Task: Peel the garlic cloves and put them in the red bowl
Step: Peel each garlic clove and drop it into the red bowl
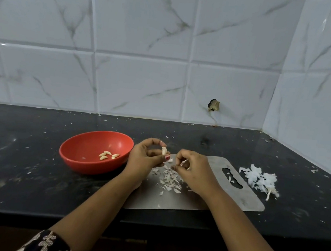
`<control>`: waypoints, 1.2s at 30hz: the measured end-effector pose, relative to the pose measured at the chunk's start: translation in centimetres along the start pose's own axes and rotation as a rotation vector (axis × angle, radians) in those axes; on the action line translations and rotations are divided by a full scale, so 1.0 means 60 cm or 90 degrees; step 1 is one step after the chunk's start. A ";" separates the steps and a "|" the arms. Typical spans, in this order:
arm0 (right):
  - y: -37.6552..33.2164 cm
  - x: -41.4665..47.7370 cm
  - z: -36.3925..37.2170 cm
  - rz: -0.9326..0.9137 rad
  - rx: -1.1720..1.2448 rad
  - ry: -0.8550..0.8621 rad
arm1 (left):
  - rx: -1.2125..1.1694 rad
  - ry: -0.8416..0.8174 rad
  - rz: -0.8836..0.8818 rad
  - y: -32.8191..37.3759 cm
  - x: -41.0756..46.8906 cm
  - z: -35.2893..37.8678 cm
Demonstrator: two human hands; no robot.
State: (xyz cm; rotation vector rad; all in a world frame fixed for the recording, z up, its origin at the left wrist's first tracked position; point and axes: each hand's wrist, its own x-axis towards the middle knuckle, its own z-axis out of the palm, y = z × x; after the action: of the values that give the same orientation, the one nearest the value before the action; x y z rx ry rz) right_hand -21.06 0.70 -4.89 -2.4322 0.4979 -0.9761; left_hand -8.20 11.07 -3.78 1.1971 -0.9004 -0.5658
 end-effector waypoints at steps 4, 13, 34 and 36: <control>-0.005 -0.001 -0.001 0.026 0.067 0.026 | 0.145 0.018 0.061 -0.004 0.000 0.000; -0.014 0.002 0.003 0.071 0.139 0.048 | 0.487 0.029 0.250 -0.014 -0.011 0.010; -0.011 -0.002 -0.004 0.037 0.023 0.002 | 0.585 0.022 0.300 -0.015 -0.018 0.017; -0.013 -0.003 -0.005 0.043 0.051 0.007 | 0.541 0.036 0.284 -0.015 -0.018 0.015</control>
State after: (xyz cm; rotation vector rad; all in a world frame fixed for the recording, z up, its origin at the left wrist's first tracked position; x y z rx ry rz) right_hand -21.25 1.37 -4.35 -2.3258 0.5312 -0.9621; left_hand -9.49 11.14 -4.83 1.6731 -1.3704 0.2567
